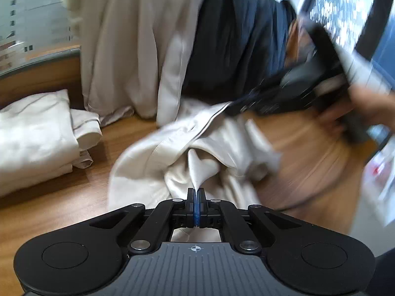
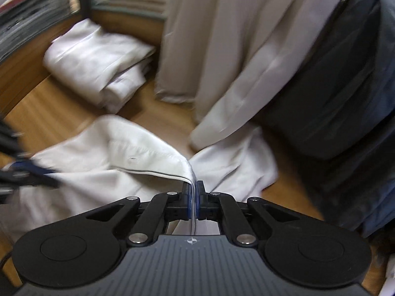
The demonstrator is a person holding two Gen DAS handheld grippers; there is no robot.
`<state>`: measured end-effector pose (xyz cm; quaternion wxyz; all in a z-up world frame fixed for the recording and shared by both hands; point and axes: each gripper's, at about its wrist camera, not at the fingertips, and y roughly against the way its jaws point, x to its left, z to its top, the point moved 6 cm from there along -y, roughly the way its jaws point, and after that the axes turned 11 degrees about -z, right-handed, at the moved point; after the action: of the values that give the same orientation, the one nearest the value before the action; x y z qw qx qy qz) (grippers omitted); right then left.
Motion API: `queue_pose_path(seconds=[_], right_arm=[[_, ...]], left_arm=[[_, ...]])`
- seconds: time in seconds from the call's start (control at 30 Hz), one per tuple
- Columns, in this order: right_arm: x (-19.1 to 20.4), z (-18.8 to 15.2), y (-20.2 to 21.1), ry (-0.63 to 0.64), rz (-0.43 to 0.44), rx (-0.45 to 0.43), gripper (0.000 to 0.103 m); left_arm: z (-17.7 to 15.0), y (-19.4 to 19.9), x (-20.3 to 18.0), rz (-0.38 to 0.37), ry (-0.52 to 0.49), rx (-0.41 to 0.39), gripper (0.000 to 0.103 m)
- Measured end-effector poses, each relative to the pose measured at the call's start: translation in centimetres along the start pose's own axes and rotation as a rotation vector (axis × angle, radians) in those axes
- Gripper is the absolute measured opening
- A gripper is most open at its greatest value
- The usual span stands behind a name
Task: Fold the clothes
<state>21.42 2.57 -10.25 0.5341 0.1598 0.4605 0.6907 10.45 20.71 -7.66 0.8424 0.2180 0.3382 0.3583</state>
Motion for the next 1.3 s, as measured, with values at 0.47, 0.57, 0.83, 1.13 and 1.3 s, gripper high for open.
queue_pose_path(seconds=[0.47,0.57,0.83,1.13,1.3], right_arm=[[1.1,-0.1,-0.3,0.012,0.002,0.001,0.010],[1.7,-0.1,1.3,-0.009,0.027,-0.019,0.014],[4.5,-1.6,3.6,-0.074,0.214,-0.010,0.014],[7.9,-4.6,3.1,-0.046,0.287,0.049,0.015],[9.0,-5.8,2.5,-0.046,0.338,0.077,0.036]], left_arm=[[-2.5,6.8,3.5,0.172,0.183,-0.033,0.009],[-3.8,5.7,3.9,0.224,0.179,0.013,0.023],[-4.1,1.9,1.5,0.195,0.034,0.055,0.045],[-5.5,-4.3,0.9,0.146,-0.049,0.152,0.046],[-6.2,-6.5,0.8,0.147,-0.154,0.233,0.047]])
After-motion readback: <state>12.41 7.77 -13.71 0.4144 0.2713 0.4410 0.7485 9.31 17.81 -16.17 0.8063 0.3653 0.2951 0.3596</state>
